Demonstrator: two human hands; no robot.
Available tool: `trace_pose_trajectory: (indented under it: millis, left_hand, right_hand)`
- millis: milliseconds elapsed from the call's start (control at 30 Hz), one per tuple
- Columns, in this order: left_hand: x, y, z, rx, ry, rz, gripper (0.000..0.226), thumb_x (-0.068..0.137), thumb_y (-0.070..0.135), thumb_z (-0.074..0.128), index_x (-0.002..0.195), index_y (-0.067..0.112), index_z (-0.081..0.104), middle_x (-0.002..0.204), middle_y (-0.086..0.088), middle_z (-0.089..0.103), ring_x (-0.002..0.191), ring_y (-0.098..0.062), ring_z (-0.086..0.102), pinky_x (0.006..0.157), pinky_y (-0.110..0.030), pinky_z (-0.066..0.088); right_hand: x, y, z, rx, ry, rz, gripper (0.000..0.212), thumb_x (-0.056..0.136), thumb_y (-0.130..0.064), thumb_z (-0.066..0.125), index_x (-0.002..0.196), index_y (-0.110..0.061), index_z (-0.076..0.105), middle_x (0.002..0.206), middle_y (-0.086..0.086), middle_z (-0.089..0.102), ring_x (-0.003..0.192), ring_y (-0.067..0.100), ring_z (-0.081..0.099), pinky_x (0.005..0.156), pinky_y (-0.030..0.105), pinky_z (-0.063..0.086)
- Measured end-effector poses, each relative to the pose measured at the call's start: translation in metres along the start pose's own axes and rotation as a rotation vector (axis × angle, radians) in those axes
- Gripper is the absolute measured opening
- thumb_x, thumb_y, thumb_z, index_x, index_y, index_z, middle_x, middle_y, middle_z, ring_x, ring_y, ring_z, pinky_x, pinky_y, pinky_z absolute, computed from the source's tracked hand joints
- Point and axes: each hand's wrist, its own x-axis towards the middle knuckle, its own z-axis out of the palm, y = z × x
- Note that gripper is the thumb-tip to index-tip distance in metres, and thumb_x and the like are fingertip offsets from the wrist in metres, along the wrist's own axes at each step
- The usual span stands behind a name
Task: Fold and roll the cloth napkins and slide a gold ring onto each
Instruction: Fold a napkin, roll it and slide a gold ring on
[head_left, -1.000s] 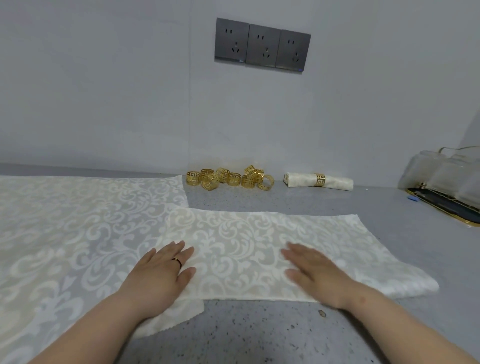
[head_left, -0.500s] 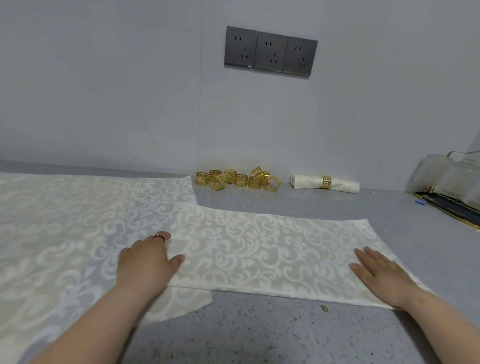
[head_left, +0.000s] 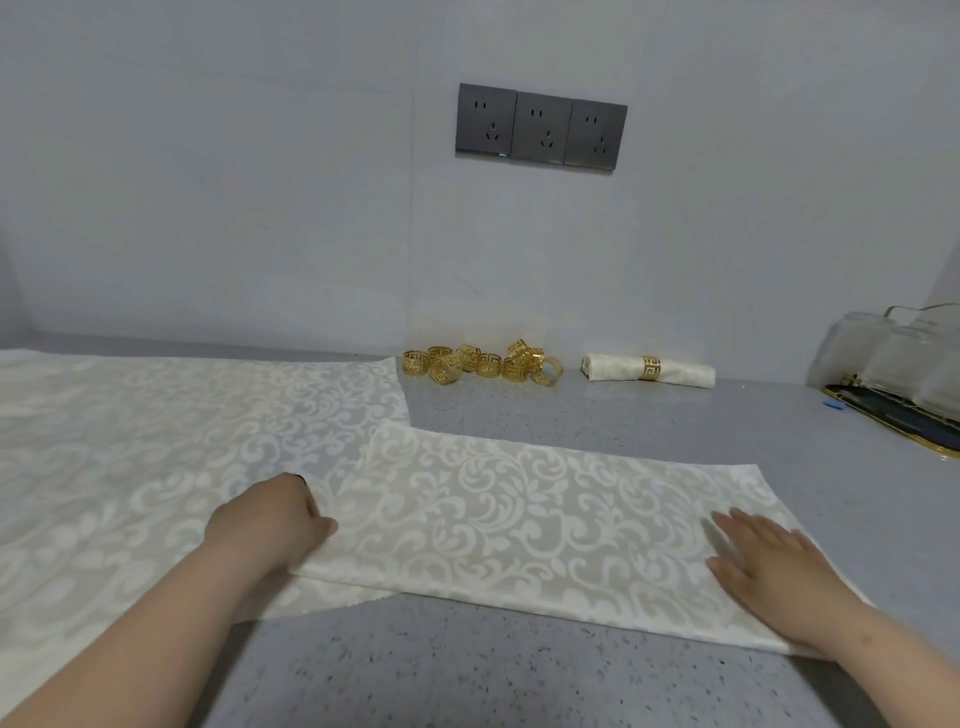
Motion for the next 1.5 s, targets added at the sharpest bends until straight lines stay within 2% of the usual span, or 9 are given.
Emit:
trace_pose_trajectory:
  millis: [300, 467, 567, 700, 833, 1100, 1233, 1333, 1500]
  left_hand:
    - [-0.02, 0.0, -0.005, 0.08, -0.12, -0.021, 0.033, 0.081, 0.052, 0.057, 0.074, 0.021, 0.046, 0.075, 0.01, 0.052, 0.081, -0.011, 0.052, 0.07, -0.024, 0.034]
    - [-0.026, 0.004, -0.002, -0.175, -0.093, -0.002, 0.035, 0.083, 0.025, 0.061, 0.06, 0.016, 0.037, 0.061, 0.003, 0.041, 0.057, -0.011, 0.04, 0.053, -0.021, 0.028]
    - [-0.029, 0.004, -0.001, -0.461, -0.023, -0.008, 0.034, 0.084, 0.012, 0.059, 0.059, 0.013, 0.037, 0.061, -0.004, 0.043, 0.055, -0.015, 0.042, 0.056, -0.028, 0.033]
    - [-0.04, 0.002, -0.007, -0.891, -0.092, -0.073, 0.014, 0.088, 0.011, 0.057, 0.078, 0.01, 0.047, 0.069, -0.015, 0.059, 0.04, -0.016, 0.061, 0.041, -0.024, 0.044]
    - [-0.051, 0.005, -0.009, -1.114, -0.101, -0.128, 0.041, 0.082, 0.003, 0.065, 0.118, 0.011, 0.046, 0.075, -0.011, 0.06, 0.049, -0.021, 0.064, 0.043, -0.024, 0.053]
    - [-0.058, 0.007, -0.031, -1.082, 0.16, -0.008, 0.047, 0.08, -0.001, 0.065, 0.123, 0.01, 0.051, 0.112, -0.027, 0.05, 0.079, -0.022, 0.054, 0.063, -0.028, 0.051]
    - [-0.069, 0.048, -0.047, -0.981, 0.269, 0.181, 0.052, 0.078, 0.004, 0.066, 0.124, 0.022, 0.049, 0.106, -0.013, 0.056, 0.084, -0.02, 0.054, 0.072, -0.023, 0.04]
    - [-0.083, 0.084, -0.045, -0.906, 0.209, 0.383, 0.055, 0.076, 0.003, 0.065, 0.12, 0.029, 0.045, 0.079, -0.002, 0.051, 0.064, -0.01, 0.048, 0.056, -0.02, 0.037]
    - [-0.106, 0.12, -0.013, -0.788, 0.0, 0.626, 0.065, 0.077, 0.007, 0.065, 0.116, 0.045, 0.03, 0.077, 0.001, 0.052, 0.065, -0.015, 0.052, 0.07, -0.031, 0.046]
  right_hand:
    - [-0.004, -0.089, 0.0, 0.259, -0.035, -0.375, 0.06, 0.097, -0.047, 0.026, 0.148, -0.023, 0.006, 0.156, -0.002, -0.001, 0.144, 0.013, -0.001, 0.115, 0.028, 0.0]
    - [0.001, -0.102, 0.014, 0.139, -0.081, -0.395, 0.118, 0.048, -0.089, -0.01, 0.148, -0.026, 0.001, 0.156, -0.005, -0.009, 0.143, 0.013, -0.009, 0.115, 0.03, -0.006]
    - [-0.001, -0.103, 0.015, 0.143, -0.04, -0.375, 0.081, 0.081, -0.072, 0.008, 0.147, -0.025, -0.001, 0.156, -0.004, -0.01, 0.143, 0.012, -0.01, 0.115, 0.03, -0.007]
    - [-0.001, -0.102, 0.016, 0.12, -0.063, -0.386, 0.128, 0.038, -0.089, -0.019, 0.147, -0.026, -0.001, 0.156, -0.005, -0.01, 0.143, 0.013, -0.01, 0.115, 0.03, -0.006]
    - [-0.008, -0.111, 0.016, 0.13, -0.072, -0.357, 0.064, 0.095, -0.053, 0.015, 0.147, -0.021, -0.005, 0.155, -0.002, -0.014, 0.143, 0.015, -0.013, 0.115, 0.032, -0.008]
    - [-0.033, -0.14, 0.017, 0.128, -0.148, -0.425, 0.068, 0.095, -0.052, 0.023, 0.148, -0.019, -0.005, 0.155, 0.003, -0.016, 0.142, 0.021, -0.016, 0.115, 0.036, -0.01]
    - [-0.038, -0.147, -0.004, 0.65, -0.175, -0.407, 0.057, 0.095, -0.044, 0.036, 0.144, -0.018, 0.025, 0.152, 0.001, 0.023, 0.14, 0.021, 0.021, 0.114, 0.036, 0.017]
    - [-0.034, -0.148, -0.03, 1.408, -0.251, -0.215, 0.034, 0.097, -0.038, 0.037, 0.113, -0.011, 0.052, 0.109, 0.004, 0.061, 0.095, 0.02, 0.061, 0.079, 0.033, 0.049]
    - [-0.021, -0.131, -0.053, 1.676, -0.38, -0.22, 0.05, 0.089, -0.058, 0.038, 0.097, -0.012, 0.056, 0.08, 0.004, 0.063, 0.064, 0.017, 0.063, 0.048, 0.022, 0.05]
